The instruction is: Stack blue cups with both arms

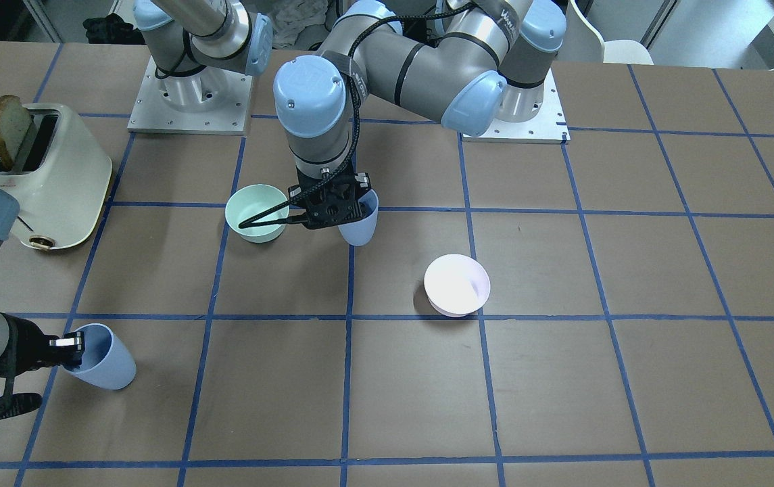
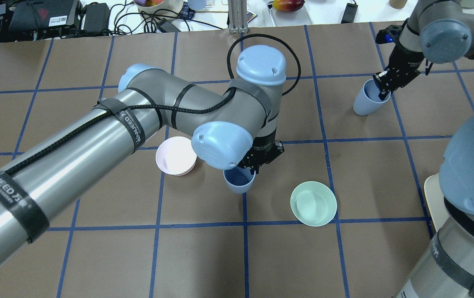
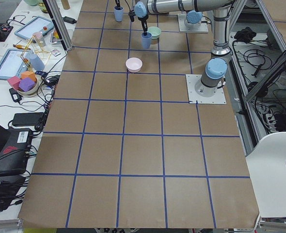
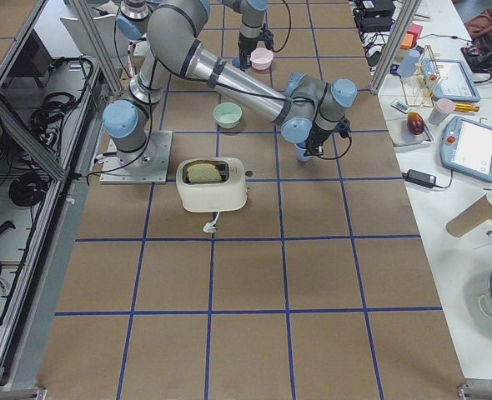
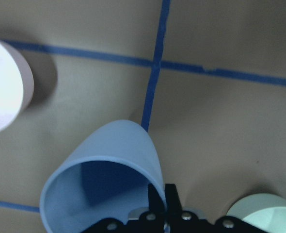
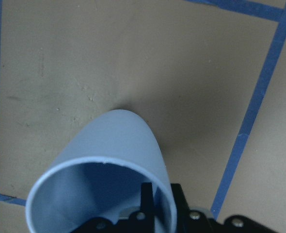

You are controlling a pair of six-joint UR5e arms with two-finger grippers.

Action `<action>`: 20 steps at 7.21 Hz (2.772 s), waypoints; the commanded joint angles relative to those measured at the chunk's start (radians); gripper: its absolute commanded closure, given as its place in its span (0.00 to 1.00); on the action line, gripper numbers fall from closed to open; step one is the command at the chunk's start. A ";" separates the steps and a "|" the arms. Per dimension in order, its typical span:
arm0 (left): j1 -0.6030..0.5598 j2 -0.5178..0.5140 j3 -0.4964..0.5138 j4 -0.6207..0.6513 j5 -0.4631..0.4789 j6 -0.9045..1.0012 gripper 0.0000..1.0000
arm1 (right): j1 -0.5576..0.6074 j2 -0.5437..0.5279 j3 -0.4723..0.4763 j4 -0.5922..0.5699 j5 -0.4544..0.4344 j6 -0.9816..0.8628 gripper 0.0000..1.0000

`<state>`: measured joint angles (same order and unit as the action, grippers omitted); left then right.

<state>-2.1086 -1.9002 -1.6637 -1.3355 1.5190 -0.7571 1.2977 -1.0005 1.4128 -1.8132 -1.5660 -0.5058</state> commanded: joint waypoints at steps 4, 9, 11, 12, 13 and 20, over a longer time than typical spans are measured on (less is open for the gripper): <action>-0.056 0.001 -0.074 0.019 -0.019 -0.071 0.71 | 0.005 -0.047 -0.140 0.267 0.012 -0.002 1.00; 0.065 0.105 -0.006 -0.006 -0.023 0.064 0.00 | 0.057 -0.145 -0.195 0.468 0.043 0.016 1.00; 0.282 0.159 0.007 -0.037 -0.013 0.428 0.00 | 0.115 -0.185 -0.164 0.469 0.052 0.109 1.00; 0.377 0.191 0.025 -0.040 -0.017 0.493 0.00 | 0.147 -0.238 -0.114 0.479 0.091 0.140 1.00; 0.456 0.217 0.053 -0.072 -0.017 0.574 0.00 | 0.185 -0.297 -0.028 0.465 0.116 0.209 1.00; 0.512 0.313 0.163 -0.234 0.056 0.737 0.00 | 0.526 -0.535 0.351 0.194 0.161 0.596 1.00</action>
<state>-1.5909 -1.5844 -1.5023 -1.5584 1.5583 -0.0146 1.7451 -1.5440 1.7447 -1.5682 -1.4071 -0.0010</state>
